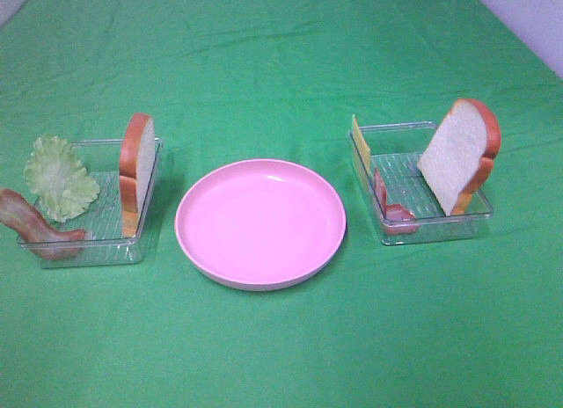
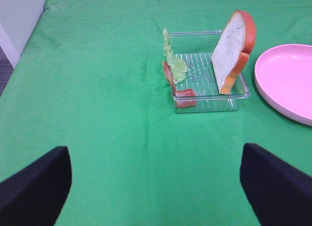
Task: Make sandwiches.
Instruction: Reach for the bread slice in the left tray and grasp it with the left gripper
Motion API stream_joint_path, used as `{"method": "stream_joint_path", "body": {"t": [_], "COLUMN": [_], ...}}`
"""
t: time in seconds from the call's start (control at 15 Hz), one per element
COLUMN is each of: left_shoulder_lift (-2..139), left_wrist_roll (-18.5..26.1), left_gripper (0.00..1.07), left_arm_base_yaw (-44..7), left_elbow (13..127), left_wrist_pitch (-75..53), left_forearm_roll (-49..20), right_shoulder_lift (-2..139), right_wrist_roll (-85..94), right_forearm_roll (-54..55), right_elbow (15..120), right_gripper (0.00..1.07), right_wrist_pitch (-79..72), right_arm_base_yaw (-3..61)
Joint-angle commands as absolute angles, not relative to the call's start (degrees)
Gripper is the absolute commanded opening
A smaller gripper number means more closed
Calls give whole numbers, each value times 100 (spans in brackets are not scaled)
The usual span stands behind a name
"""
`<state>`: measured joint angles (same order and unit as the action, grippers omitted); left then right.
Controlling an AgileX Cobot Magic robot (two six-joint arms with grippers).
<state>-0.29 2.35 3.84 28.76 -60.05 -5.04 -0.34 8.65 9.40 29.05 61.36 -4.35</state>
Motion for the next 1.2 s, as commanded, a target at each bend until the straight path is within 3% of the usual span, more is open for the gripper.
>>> {"method": "stream_joint_path", "body": {"t": [0.07, 1.2], "left_shoulder_lift": [-138, -138], "left_wrist_roll": [201, 201], "left_gripper": [88, 88], "left_arm_base_yaw": [367, 367], "left_elbow": [2871, 2871], "left_wrist_pitch": [-5947, -5947], "left_forearm_roll": [-493, -493], "right_shoulder_lift": [-120, -120], "right_wrist_roll": [900, 900], "right_forearm_roll": [945, 945], "right_elbow": [2899, 2899], "right_gripper": [69, 69], "right_wrist_pitch": [6096, 6096], "right_arm_base_yaw": [-476, -476]}}
